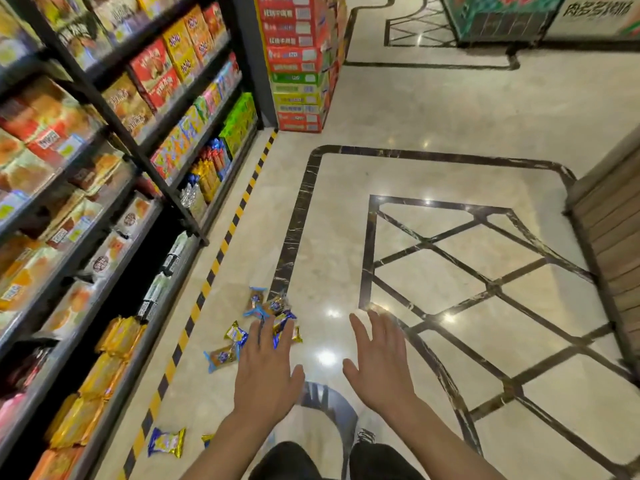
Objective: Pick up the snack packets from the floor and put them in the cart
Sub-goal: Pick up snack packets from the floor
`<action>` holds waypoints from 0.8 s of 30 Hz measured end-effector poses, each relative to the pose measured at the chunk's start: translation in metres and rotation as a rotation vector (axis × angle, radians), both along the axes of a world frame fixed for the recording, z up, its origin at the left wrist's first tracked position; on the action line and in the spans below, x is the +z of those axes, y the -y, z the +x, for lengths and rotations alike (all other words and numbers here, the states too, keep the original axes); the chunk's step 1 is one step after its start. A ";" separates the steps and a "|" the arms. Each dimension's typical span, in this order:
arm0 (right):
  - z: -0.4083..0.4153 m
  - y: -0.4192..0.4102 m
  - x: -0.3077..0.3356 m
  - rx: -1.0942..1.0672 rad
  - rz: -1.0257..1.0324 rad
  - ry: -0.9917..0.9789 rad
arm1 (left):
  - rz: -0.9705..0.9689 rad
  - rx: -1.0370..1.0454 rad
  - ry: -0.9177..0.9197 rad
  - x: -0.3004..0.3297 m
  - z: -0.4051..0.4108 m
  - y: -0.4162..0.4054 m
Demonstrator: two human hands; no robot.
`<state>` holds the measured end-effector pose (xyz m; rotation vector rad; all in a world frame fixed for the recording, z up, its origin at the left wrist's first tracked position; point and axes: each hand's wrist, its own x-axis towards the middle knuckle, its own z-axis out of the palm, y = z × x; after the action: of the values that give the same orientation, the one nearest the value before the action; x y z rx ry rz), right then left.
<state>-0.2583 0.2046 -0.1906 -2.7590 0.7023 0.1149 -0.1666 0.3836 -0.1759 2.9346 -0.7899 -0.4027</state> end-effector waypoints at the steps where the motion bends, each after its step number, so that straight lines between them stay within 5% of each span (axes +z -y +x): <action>1: 0.007 0.016 0.000 0.008 0.008 0.003 | -0.002 0.017 -0.006 0.000 0.006 0.012; 24: 0.230 0.174 0.008 0.220 0.098 -0.141 | -0.117 0.335 -0.125 -0.026 0.209 0.129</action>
<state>-0.0285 0.0302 -0.1826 -2.7436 0.4119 0.3828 0.0425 0.2550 -0.2014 2.8235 -0.2868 -0.4855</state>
